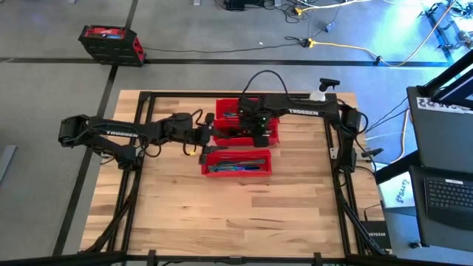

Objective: Sort silverware
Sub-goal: Put the black spoon into the middle red bin, then return to Home Position

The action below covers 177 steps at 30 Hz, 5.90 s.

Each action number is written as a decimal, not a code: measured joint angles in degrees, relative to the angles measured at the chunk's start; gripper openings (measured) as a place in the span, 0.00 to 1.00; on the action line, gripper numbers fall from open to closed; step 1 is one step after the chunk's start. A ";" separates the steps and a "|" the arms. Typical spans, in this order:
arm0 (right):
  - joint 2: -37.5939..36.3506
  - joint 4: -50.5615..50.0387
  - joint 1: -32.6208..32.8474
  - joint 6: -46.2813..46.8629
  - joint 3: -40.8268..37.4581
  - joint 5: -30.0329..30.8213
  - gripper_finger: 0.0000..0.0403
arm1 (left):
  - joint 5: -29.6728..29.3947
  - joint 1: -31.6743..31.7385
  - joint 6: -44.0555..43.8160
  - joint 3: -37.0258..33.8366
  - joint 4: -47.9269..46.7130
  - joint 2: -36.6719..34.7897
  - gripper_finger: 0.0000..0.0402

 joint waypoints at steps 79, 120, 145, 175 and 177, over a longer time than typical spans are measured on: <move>-42.95 20.92 18.73 36.63 -54.68 -2.29 0.00 | -15.23 -15.47 -6.99 -4.96 -20.48 7.43 0.00; -35.40 25.22 46.12 41.56 -39.54 15.26 0.00 | -34.02 -34.77 -16.07 -4.92 -23.59 -3.32 0.00; -22.58 26.06 46.49 48.11 -39.56 30.46 0.00 | -44.86 -34.91 -7.21 0.85 -1.34 25.15 0.00; -22.27 24.73 40.94 44.56 -39.56 38.16 0.00 | -54.20 -29.12 -5.79 0.87 -1.77 25.18 0.00; -22.27 24.77 39.86 44.10 -39.56 38.14 0.00 | -54.20 -28.53 -5.79 0.87 -1.78 25.18 0.00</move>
